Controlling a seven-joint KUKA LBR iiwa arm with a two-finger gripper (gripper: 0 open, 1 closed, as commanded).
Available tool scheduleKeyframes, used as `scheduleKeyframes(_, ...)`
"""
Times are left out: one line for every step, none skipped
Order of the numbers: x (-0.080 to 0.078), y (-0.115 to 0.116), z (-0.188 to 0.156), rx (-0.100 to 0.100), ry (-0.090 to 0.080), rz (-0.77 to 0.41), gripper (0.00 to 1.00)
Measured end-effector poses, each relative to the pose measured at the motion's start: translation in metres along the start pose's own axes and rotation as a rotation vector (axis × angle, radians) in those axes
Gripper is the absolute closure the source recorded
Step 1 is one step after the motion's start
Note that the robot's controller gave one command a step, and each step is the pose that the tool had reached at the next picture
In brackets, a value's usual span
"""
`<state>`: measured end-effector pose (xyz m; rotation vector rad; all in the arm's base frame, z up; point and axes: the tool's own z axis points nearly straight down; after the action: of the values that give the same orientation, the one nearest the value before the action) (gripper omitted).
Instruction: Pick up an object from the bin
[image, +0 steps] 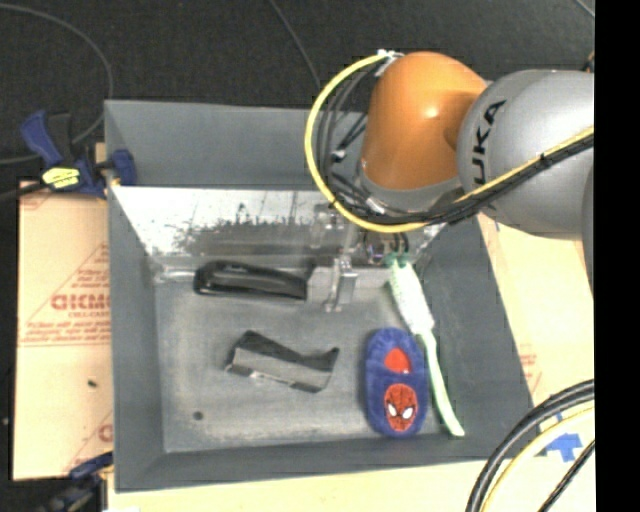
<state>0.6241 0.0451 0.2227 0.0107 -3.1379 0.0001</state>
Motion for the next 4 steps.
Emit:
scheduleKeyframes(-0.001,0.0,-0.005,-0.001,-0.008,0.001,0.0)
scheduleKeyframes(0.046,0.033,0.103,-0.001,-0.006,0.179,0.0)
scheduleKeyframes(0.048,0.05,0.071,0.0,-0.011,-0.02,0.0)
scheduleKeyframes(0.072,0.05,0.113,-0.001,-0.003,0.243,0.0)
